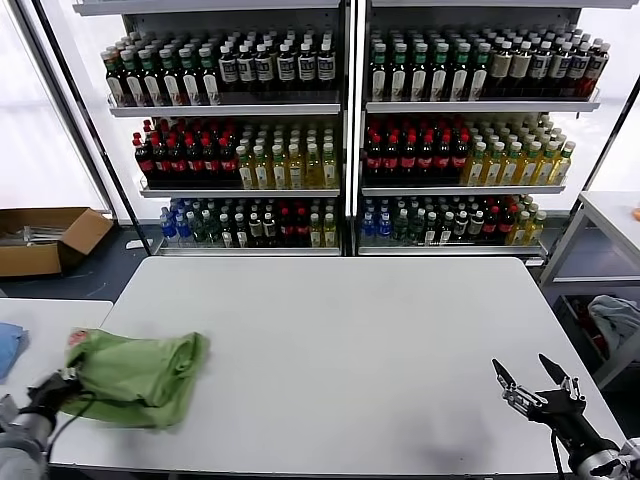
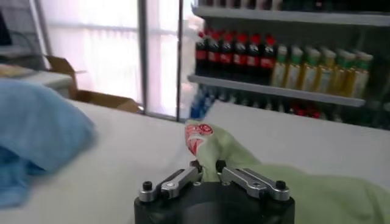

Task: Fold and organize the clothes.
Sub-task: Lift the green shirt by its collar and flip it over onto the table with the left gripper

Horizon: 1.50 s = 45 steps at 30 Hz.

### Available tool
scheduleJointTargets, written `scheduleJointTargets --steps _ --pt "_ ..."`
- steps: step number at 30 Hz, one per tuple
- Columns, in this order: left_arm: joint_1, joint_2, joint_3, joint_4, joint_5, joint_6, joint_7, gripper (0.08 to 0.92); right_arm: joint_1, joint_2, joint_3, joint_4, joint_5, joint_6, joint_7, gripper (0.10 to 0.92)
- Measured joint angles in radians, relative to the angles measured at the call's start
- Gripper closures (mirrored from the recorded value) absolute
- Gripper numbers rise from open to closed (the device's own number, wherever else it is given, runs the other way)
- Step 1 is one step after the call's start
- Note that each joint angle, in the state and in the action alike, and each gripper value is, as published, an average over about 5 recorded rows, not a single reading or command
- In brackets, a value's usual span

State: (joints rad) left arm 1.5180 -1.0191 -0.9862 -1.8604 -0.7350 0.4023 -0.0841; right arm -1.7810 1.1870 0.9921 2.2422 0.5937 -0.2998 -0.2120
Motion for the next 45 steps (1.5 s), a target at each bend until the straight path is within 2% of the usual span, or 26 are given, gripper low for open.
scheduleJointTargets --steps 5,10,16,22,30,37,45 --pt "-0.003 0.075 -0.103 0.003 0.000 0.001 0.011 0.859 -0.003 0.003 -0.002 0.000 0.005 0.002 0.001 0.203" --pt "-0.009 0.114 -0.153 -0.008 0.020 0.004 0.014 0.859 -0.010 0.006 0.002 -0.003 0.007 0.008 0.001 0.203" --pt "-0.004 0.111 -0.157 -0.043 0.067 0.002 0.014 0.859 -0.011 0.006 0.007 -0.005 0.009 0.013 0.002 0.203" --pt "0.010 0.068 -0.110 -0.095 0.122 0.003 -0.003 0.859 -0.007 0.010 0.003 -0.004 0.009 0.013 0.002 0.203" --pt "0.010 -0.010 0.041 -0.196 0.196 -0.005 -0.068 0.859 -0.006 0.014 0.001 0.003 0.005 0.009 0.003 0.203" --pt "-0.001 -0.070 0.272 -0.285 0.233 0.008 -0.140 0.859 -0.020 0.017 0.016 0.012 0.007 0.009 0.003 0.203" --pt "-0.024 -0.136 0.520 -0.309 0.225 0.036 -0.209 0.859 -0.028 0.027 0.012 0.025 0.002 0.004 0.004 0.203"
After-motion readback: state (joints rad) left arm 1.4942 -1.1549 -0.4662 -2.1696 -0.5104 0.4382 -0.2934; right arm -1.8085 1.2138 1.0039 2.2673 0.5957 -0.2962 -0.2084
